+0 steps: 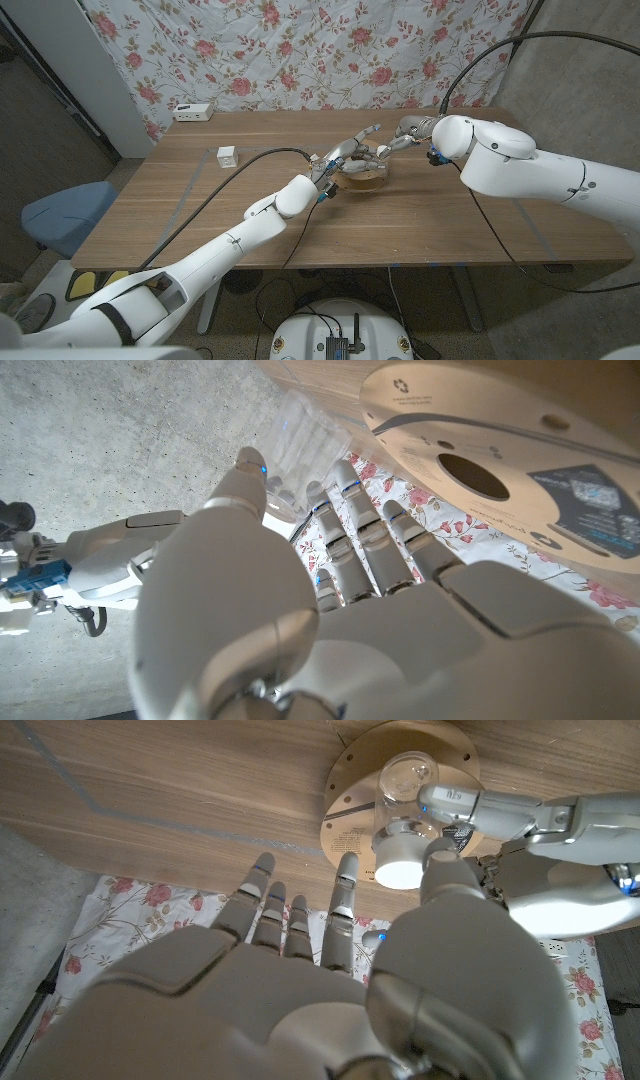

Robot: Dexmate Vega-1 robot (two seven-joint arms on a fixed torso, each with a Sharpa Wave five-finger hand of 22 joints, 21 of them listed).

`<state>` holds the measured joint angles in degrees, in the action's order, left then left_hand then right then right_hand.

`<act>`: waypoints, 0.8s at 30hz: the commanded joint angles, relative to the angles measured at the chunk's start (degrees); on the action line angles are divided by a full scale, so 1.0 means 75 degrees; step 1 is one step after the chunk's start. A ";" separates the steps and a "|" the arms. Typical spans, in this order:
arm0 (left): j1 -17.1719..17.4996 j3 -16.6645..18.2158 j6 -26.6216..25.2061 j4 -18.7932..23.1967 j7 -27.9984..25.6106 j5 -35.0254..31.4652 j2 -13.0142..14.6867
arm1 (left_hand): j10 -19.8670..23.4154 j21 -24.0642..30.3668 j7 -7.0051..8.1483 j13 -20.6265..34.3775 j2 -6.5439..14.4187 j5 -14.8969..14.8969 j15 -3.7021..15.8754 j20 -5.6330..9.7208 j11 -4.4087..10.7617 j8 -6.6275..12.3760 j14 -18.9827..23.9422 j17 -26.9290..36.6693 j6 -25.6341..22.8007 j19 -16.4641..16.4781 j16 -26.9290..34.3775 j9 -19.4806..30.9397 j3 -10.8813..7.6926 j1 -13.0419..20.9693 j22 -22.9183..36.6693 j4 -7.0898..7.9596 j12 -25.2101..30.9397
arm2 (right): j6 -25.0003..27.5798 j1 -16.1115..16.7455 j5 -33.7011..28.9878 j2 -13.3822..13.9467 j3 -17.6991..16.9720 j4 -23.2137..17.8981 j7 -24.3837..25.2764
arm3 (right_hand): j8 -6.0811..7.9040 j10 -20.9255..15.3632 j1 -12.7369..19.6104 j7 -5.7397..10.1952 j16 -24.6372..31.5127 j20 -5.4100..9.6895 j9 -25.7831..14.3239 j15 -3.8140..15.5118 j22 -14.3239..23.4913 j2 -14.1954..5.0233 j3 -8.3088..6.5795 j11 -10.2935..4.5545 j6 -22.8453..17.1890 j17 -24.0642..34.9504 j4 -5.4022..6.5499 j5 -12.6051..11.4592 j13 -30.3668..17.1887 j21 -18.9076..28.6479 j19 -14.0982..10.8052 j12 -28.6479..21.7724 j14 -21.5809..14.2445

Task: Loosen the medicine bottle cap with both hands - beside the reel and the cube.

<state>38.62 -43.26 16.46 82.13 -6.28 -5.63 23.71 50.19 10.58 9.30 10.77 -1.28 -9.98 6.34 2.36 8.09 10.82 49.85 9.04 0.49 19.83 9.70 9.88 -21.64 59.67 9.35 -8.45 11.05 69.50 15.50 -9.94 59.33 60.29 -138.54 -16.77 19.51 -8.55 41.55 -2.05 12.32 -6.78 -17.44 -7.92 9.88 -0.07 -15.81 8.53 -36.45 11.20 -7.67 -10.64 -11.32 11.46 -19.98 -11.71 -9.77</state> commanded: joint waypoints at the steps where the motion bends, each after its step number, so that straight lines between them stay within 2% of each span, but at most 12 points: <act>1: -0.0024 -0.0024 0.0010 -0.0001 0.0068 0.0000 -0.0007 | 0.0155 -0.0008 0.0031 0.0045 0.0018 -0.0038 0.0603 0.0594 0.0110 0.0045 -0.0024 0.0011 -0.0087 -0.0017 0.0015 0.0001 -0.0064 -0.0029 0.0017 0.0024 0.0053 | -0.0060 0.0150 -0.0099 0.0002 -0.0083 -0.0026 0.0166 | 0.0090 -0.0110 0.0059 0.0043 0.0071 0.0016 -0.0037 0.0032 0.0019 -0.0019 -0.0039 -0.0032 -0.0137 0.0026 -0.0032 -0.0020 -0.0033 0.0049 -0.0098 -0.0059 -0.0096; 18: 0.0007 -0.0025 -0.0081 0.0071 0.0084 0.0003 0.0010 | 0.0156 -0.0008 0.0017 0.0043 0.0038 -0.0038 0.0624 0.0598 0.0086 0.0046 -0.0022 0.0011 -0.0215 -0.0025 0.0017 0.0001 -0.0109 -0.0031 0.0016 0.0027 0.0047 | -0.0388 0.0369 -0.0214 0.0009 -0.0254 0.0071 0.0201 | 0.0327 -0.0301 0.0256 0.0280 0.0103 0.0067 -0.0134 0.0211 0.0022 -0.0106 -0.0151 -0.0131 -0.0483 0.0041 -0.0143 -0.0003 -0.0032 0.0064 -0.0220 -0.0069 -0.0247; 20: 0.0003 -0.0027 -0.0071 0.0049 0.0085 0.0016 -0.0001 | 0.0157 -0.0007 0.0013 0.0042 0.0040 -0.0038 0.0626 0.0599 0.0080 0.0045 -0.0023 0.0010 -0.0225 -0.0022 0.0017 0.0001 -0.0114 -0.0032 0.0016 0.0027 0.0047 | -0.0412 0.0414 -0.0257 0.0004 -0.0282 0.0077 0.0216 | 0.0407 -0.0365 0.0285 0.0380 0.0119 0.0152 -0.0162 0.0310 0.0023 -0.0118 -0.0171 -0.0297 -0.0603 0.0051 -0.0154 0.0011 -0.0031 0.0075 -0.0274 -0.0074 -0.0302; 24: -0.0014 -0.0037 -0.0062 0.0015 0.0098 0.0024 -0.0017 | 0.0157 -0.0008 0.0021 0.0042 0.0034 -0.0037 0.0623 0.0612 0.0082 0.0044 -0.0029 0.0009 -0.0255 -0.0027 0.0014 0.0001 -0.0120 -0.0040 0.0016 0.0028 0.0046 | -0.0387 0.0442 -0.0362 -0.0009 -0.0283 0.0077 0.0193 | 0.0508 -0.0414 0.0351 0.0444 0.0122 0.0205 -0.0188 0.0401 0.0024 -0.0119 -0.0203 -0.0333 -0.0776 0.0054 -0.0187 0.0017 -0.0031 0.0074 -0.0301 -0.0072 -0.0336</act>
<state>38.58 -43.45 16.13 82.52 -5.72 -5.65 23.72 50.19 10.58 9.21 10.81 -1.45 -9.94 6.34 2.36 8.09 10.81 49.85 9.04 -0.82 19.83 9.71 9.88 -21.92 59.50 9.35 -8.16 11.29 67.55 17.78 -11.27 59.32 58.77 -138.26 -15.46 22.70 -11.17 43.60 1.06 12.76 -5.54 -18.51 -5.29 9.88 -0.79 -17.00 6.45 -41.62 11.34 -8.87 -10.64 -11.31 11.70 -21.85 -11.71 -12.05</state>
